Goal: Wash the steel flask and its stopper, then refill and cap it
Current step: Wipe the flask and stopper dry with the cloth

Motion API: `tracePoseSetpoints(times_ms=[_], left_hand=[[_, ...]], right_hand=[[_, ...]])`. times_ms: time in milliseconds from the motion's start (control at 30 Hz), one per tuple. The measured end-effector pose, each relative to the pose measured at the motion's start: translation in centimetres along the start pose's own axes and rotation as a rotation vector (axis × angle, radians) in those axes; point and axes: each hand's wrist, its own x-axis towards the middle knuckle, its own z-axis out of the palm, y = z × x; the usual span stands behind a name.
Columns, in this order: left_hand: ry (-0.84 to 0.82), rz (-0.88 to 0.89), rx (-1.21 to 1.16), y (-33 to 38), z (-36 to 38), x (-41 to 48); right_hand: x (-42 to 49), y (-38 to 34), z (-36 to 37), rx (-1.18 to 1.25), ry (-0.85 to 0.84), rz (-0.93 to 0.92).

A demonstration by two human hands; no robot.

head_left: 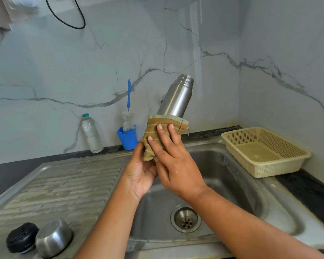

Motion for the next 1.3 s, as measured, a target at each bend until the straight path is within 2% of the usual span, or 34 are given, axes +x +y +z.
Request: tracePoseSetpoints(times_ms=[167,300,533,767,867,967,1033,1167,1300], left_hand=[[-0.131,-0.019,0.016,0.0,0.1,-0.1],[-0.232,-0.029,0.031,0.2,0.2,-0.4],[-0.188,-0.026,0.084,0.5,-0.3,0.2],[-0.123,0.028,0.269,-0.2,-0.9,0.8],[-0.09,0.042,0.317,-0.5,-0.7,0.7],[-0.072,0.052,0.362,-0.6,-0.7,0.6],[-0.057,0.064,0.397,-0.8,-0.8,0.6],[-0.088,0.084,0.493,-1.0,-1.4,1.0],[-0.091,0.071,0.531,-1.1,-1.9,1.2]], right_hand=[[0.4,-0.2,-0.9,-0.023,0.041,-0.042],[0.4,-0.3,-0.8,0.014,0.05,0.005],[0.4,-0.4,-1.1,0.318,0.044,0.201],[1.3,-0.5,-2.1,0.665,0.04,0.504],[1.7,-0.5,-2.8,0.812,0.012,0.687],[1.8,-0.3,-3.0,1.071,0.014,0.882],[1.9,-0.1,-3.2,1.236,-0.031,0.984],[2.0,0.3,-3.8,1.358,-0.146,1.205],[2.1,0.5,-4.1,1.519,-0.062,1.365]])
